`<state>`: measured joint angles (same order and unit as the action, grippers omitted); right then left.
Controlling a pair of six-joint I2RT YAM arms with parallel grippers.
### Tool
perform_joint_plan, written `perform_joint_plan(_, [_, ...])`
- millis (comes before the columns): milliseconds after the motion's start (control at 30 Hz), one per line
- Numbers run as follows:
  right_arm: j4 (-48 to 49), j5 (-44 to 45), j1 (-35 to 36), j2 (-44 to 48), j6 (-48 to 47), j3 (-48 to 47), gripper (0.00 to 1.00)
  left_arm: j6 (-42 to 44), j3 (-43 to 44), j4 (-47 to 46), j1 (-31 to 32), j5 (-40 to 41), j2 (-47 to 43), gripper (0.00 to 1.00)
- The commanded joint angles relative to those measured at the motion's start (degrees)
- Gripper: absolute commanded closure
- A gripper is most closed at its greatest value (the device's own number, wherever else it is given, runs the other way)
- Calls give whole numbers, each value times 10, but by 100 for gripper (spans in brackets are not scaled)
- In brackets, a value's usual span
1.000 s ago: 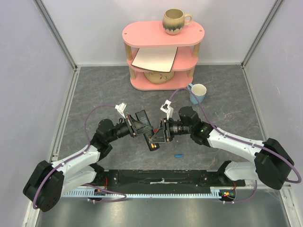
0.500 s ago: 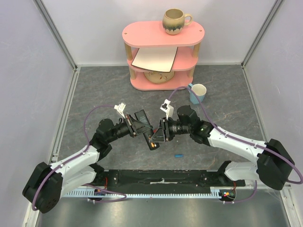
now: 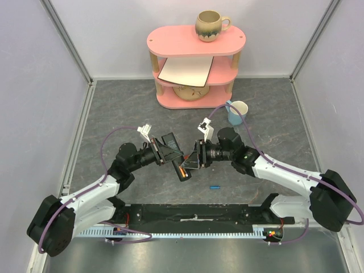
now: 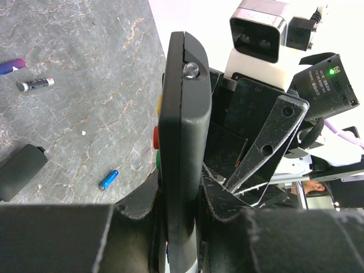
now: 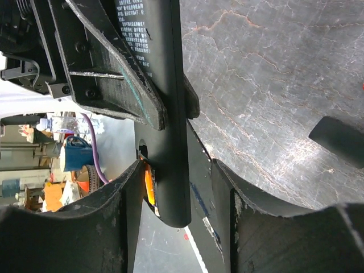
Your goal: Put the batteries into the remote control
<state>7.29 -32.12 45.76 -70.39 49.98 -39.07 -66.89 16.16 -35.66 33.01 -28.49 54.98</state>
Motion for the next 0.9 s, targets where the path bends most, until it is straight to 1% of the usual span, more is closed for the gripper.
perform_joint_plan(0, [12, 29, -11, 19, -2, 7, 43, 1, 15, -17, 3, -5, -11, 98])
perform_joint_plan(267, [10, 14, -15, 15, -12, 15, 46, 0, 15, -17, 3, -4, -13, 98])
perform_joint_plan(333, [18, 4, -14, 16, -2, 16, 44, 1, 16, -17, 3, -4, -9, 98])
perform_joint_plan(433, [61, 4, -15, 31, 28, 29, 40, 3, 16, -17, 3, -4, -6, 98])
perform_joint_plan(567, [96, -5, -15, 38, 49, 37, 39, 3, 15, -18, 3, -3, -5, 98])
perform_joint_plan(767, [104, -27, -14, 35, 46, 39, 37, 4, 15, -18, 3, -2, -3, 98])
perform_joint_plan(867, [83, -30, -13, 30, 34, 36, 37, 2, 18, -21, 3, -1, -1, 98])
